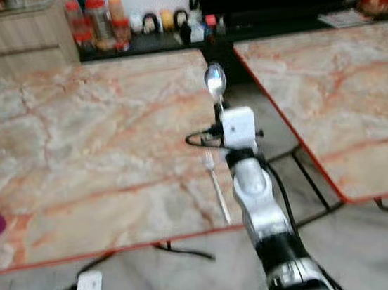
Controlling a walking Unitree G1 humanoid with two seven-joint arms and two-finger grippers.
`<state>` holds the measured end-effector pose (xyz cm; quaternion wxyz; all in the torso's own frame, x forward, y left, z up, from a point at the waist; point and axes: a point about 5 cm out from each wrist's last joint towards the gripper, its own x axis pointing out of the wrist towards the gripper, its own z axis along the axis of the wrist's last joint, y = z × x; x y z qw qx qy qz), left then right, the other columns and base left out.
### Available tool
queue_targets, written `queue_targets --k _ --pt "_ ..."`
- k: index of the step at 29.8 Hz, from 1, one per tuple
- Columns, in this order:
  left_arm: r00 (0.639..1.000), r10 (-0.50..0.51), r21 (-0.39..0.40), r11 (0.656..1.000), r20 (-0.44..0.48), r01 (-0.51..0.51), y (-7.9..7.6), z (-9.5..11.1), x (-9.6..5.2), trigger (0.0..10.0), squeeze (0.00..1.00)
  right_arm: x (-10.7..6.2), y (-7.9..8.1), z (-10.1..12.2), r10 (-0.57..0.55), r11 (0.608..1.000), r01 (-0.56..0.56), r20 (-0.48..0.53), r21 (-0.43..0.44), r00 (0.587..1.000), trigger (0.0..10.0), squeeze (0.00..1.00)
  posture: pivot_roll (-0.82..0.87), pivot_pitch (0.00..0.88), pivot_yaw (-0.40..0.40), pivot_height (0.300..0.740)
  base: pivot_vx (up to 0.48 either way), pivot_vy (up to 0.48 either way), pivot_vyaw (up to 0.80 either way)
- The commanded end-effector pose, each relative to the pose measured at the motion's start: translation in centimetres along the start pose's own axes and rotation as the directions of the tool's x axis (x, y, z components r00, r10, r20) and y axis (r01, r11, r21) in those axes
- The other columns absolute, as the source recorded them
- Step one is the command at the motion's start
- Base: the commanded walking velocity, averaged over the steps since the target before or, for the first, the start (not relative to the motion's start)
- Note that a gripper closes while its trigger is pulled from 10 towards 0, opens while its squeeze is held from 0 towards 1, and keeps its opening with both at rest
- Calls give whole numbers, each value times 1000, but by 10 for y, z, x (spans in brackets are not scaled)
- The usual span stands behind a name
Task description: Setting the table
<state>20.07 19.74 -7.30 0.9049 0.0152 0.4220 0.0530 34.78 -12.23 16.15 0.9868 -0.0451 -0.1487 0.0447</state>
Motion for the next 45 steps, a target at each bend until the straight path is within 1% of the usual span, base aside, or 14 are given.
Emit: queue_targets --k 1,7,17,20,21,23,29,36,38,45 --pt "1000 -17 -9 1000 -5 16 -7 -2 0 10000 0 0 -7 2 -25 1000 25 5 0 1000 10000 0 -64 0 -7 740 0 -480 0" --pt "1000 -21 -8 1000 -7 21 -8 -2 0 10000 0 -1 -9 2 -28 1000 28 3 -4 1000 10000 0 -70 0 -10 740 0 -480 0" --pt "1000 -28 -4 1000 -12 28 -10 -4 -1 10000 0 -3 -8 1 -21 1000 21 -5 -7 1000 10000 0 -80 0 -8 740 0 -480 0" --pt "999 -29 -2 1000 -13 29 -10 -5 -1 10000 0 -3 -7 -3 -13 1000 13 -31 -1 999 10000 0 -84 0 -9 740 0 -480 0" --pt "999 -31 0 1000 -15 31 -11 -5 -1 10000 0 -5 -4 -9 -4 1000 5 -70 17 998 10000 0 -82 0 -10 740 0 -480 0" --pt "999 -32 1 999 -15 32 -11 -6 -1 10000 0 -7 -4 -12 -7 1000 9 -78 19 997 10000 0 -78 0 -13 740 0 -480 0" --pt "999 -35 2 999 -20 35 -11 -8 -1 10000 0 -10 -5 -14 -13 1000 12 -93 -17 996 10000 0 -87 0 -7 740 0 -480 0" --pt "999 -43 17 999 -26 43 -12 -10 -2 10000 0 -11 -7 -13 -16 1000 15 -88 -15 996 10000 0 -94 0 -4 740 0 -473 0" --pt "999 -43 18 999 -25 44 -12 -9 -2 10000 0 -11 -8 -13 -19 1000 18 -89 -12 996 10000 0 -93 0 -7 740 0 -332 0" --pt "999 -38 -1 999 -20 38 -13 -8 -1 10000 0 -12 -9 -14 -32 999 32 -93 -5 995 10000 0 -89 0 -10 740 0 0 0"
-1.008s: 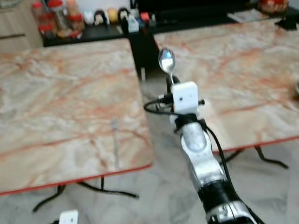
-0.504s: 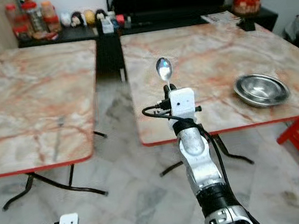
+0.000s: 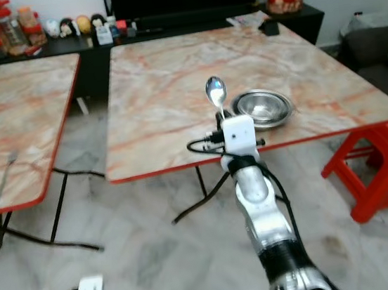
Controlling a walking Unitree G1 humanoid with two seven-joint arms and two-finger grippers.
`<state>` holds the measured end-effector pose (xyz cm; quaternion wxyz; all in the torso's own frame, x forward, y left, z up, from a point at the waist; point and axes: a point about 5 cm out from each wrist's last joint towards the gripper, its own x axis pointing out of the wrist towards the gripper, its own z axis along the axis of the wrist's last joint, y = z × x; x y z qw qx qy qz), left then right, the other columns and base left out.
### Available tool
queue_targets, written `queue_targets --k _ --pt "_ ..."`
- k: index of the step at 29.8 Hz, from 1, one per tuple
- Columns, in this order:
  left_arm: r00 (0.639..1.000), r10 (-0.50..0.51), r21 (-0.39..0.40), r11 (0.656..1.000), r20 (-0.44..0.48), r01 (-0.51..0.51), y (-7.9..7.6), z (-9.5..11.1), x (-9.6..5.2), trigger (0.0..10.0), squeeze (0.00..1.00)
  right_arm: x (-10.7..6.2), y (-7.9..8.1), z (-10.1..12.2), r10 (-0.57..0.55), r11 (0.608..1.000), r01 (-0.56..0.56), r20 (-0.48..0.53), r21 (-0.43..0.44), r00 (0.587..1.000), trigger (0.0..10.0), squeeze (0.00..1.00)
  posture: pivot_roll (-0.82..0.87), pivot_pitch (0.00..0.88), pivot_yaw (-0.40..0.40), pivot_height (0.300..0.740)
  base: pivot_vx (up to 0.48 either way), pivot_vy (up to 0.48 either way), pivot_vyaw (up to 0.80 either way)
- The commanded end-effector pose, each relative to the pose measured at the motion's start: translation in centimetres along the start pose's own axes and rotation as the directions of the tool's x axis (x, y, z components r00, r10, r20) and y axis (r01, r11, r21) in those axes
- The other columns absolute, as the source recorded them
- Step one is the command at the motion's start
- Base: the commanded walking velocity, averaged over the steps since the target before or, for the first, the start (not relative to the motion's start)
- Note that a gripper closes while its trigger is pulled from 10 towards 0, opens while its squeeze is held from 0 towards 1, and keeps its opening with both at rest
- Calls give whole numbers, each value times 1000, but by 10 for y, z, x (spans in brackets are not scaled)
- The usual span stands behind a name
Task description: Setting the table
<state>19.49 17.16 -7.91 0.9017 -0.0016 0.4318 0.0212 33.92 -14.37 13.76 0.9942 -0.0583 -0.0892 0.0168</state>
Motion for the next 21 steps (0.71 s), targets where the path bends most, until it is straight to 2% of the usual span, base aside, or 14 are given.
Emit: queue_targets --k 1,8,21 --pt "1000 30 -4 1000 6 -30 12 1 -1 10000 0 4 9 9 14 1000 -15 29 26 999 10000 0 -89 0 -11 740 0 0 0" --pt "999 36 -14 999 10 -36 13 1 -1 10000 0 5 7 10 10 1000 -11 28 21 1000 10000 0 -93 0 -10 740 0 0 0" --pt "999 39 -3 999 3 -39 16 2 -1 10000 0 6 9 9 16 1000 -15 24 -6 1000 10000 0 -87 0 -4 740 266 0 0"
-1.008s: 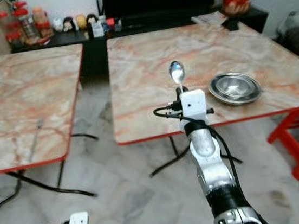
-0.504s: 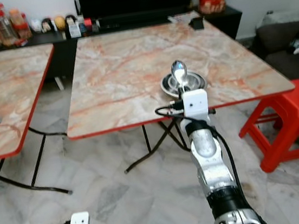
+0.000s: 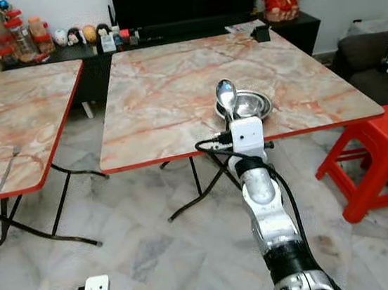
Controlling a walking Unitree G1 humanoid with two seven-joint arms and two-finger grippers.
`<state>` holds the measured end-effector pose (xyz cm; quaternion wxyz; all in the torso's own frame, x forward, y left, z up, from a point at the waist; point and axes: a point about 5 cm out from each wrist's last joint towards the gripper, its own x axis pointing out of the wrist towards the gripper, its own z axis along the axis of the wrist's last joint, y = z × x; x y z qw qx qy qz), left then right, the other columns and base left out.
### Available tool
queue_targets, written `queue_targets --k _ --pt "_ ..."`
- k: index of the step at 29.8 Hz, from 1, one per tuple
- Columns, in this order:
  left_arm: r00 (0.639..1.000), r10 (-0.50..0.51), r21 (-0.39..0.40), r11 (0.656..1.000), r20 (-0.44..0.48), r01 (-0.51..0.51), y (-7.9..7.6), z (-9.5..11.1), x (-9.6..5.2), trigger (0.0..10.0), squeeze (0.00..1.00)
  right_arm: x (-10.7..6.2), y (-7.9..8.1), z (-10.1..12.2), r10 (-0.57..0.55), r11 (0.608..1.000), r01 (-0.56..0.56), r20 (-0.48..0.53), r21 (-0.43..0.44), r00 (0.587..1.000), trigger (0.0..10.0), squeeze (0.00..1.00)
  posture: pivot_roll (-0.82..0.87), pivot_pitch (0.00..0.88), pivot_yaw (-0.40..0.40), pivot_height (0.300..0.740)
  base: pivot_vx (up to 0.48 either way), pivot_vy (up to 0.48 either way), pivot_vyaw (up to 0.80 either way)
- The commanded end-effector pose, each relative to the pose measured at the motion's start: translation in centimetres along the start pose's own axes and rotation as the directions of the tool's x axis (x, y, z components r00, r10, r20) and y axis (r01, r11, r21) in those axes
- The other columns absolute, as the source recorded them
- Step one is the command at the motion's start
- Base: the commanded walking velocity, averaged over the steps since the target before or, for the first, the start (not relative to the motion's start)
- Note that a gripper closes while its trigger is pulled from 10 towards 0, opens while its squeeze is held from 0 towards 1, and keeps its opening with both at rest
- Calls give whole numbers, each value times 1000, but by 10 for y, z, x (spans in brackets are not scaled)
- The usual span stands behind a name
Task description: Setting the table
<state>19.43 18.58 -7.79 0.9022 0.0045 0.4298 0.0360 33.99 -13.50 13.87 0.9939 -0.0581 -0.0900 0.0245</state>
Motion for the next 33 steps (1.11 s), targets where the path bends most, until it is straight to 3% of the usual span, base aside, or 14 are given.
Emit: queue_targets --k 1,19,33 --pt "1000 7 -1 1000 -2 -7 1 1 0 10000 0 5 1 7 1 1000 0 22 -7 1000 10000 0 -87 0 -4 740 266 0 0" --pt "1000 5 0 1000 -1 -5 1 2 0 10000 0 7 0 10 -13 1000 13 31 -5 999 10000 0 -88 0 1 740 256 0 60" --pt "1000 5 -4 1000 0 -5 1 2 1 10000 0 7 0 12 -6 1000 6 43 -12 999 10000 0 -90 0 0 740 250 0 263"
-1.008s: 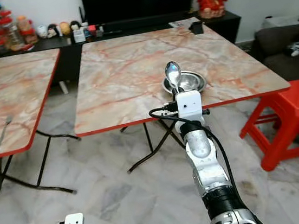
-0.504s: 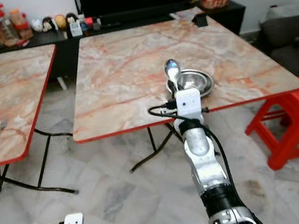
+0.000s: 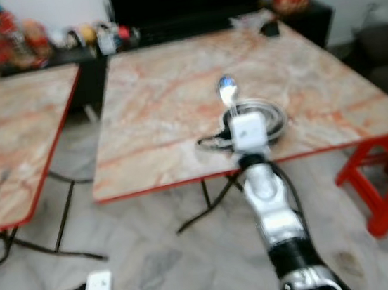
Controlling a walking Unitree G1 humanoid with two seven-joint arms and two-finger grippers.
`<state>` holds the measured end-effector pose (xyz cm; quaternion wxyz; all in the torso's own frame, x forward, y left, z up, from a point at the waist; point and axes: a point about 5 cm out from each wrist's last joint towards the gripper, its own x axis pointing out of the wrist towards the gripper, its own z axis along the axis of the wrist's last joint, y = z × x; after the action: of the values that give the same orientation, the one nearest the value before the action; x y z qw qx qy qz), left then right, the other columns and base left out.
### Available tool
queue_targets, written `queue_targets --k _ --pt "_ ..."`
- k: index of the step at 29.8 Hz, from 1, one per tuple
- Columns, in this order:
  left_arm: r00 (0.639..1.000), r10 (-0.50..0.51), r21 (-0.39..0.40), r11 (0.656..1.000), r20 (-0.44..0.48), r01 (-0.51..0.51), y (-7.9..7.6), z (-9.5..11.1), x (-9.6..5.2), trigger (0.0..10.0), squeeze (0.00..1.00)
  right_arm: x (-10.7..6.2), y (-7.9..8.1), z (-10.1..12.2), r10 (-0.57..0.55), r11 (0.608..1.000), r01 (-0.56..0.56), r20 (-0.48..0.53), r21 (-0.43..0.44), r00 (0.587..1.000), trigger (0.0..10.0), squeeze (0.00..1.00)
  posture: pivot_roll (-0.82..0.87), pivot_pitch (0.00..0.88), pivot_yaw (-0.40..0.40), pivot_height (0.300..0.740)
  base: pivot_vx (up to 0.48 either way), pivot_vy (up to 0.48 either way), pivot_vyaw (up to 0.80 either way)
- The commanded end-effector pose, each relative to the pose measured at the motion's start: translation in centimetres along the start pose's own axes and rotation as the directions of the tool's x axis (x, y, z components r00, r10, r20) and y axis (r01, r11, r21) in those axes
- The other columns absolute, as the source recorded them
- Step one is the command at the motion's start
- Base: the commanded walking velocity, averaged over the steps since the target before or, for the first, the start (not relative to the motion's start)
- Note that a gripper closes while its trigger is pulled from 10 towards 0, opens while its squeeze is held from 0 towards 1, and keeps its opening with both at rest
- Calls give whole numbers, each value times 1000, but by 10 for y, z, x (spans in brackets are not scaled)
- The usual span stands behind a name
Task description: Setting the table
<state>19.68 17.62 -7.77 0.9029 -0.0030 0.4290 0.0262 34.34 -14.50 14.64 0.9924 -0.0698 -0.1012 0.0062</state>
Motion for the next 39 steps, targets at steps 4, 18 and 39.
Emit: queue_targets --k 4,18,39 --pt "1000 30 1 1000 -2 -30 11 0 -1 10000 0 2 12 7 32 999 -32 24 14 999 10000 0 -90 0 1 740 249 0 0" --pt "1000 23 11 1000 -1 -23 10 0 0 10000 0 1 13 7 45 999 -46 28 11 999 10000 0 -97 0 2 740 249 0 156" --pt "1000 18 14 1000 0 -18 8 2 0 10000 0 0 12 7 44 999 -44 27 14 999 10000 0 -104 0 -1 740 248 0 0"
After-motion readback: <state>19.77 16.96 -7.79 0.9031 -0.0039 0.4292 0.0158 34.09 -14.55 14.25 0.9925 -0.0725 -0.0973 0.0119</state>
